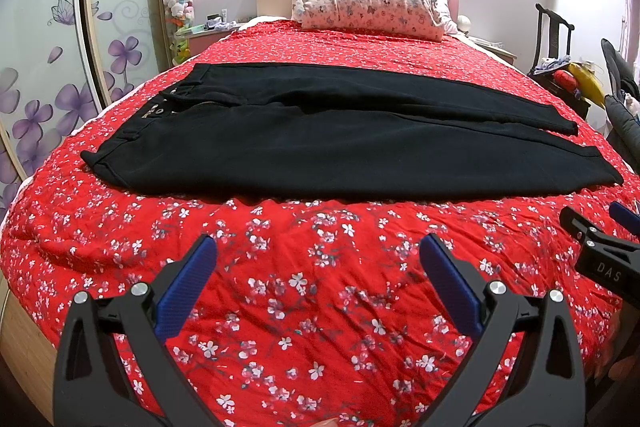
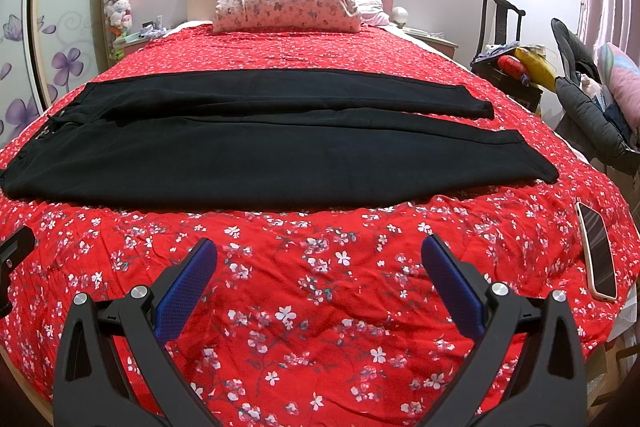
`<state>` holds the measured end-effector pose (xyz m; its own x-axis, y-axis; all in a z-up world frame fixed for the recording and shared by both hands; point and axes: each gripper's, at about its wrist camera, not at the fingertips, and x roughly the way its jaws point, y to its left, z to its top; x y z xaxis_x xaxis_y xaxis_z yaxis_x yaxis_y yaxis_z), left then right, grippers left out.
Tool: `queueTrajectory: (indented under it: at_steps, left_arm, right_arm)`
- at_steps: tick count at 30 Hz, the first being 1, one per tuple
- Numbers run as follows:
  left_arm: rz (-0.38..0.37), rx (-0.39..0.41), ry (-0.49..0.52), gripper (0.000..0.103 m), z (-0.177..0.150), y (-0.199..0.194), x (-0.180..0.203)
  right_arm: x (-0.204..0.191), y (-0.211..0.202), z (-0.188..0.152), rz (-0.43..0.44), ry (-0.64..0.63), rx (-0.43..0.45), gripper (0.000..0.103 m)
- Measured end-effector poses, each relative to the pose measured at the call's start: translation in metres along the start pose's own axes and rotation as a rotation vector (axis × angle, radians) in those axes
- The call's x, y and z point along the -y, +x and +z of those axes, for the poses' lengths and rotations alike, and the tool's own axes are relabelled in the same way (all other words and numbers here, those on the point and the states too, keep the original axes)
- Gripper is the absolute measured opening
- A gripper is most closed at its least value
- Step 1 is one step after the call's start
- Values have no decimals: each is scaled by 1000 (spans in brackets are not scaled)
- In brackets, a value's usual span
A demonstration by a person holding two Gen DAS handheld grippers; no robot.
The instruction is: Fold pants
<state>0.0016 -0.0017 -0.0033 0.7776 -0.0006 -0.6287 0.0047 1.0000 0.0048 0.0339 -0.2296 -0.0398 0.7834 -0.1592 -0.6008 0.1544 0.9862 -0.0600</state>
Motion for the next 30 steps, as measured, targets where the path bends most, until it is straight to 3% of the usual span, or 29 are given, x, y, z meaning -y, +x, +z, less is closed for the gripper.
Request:
queueTrajectory:
  at_steps: [30]
  left_arm:
    - [-4, -4, 3, 101, -6, 3, 2]
  right_arm:
    - [-1, 3, -2, 2, 1, -2, 102]
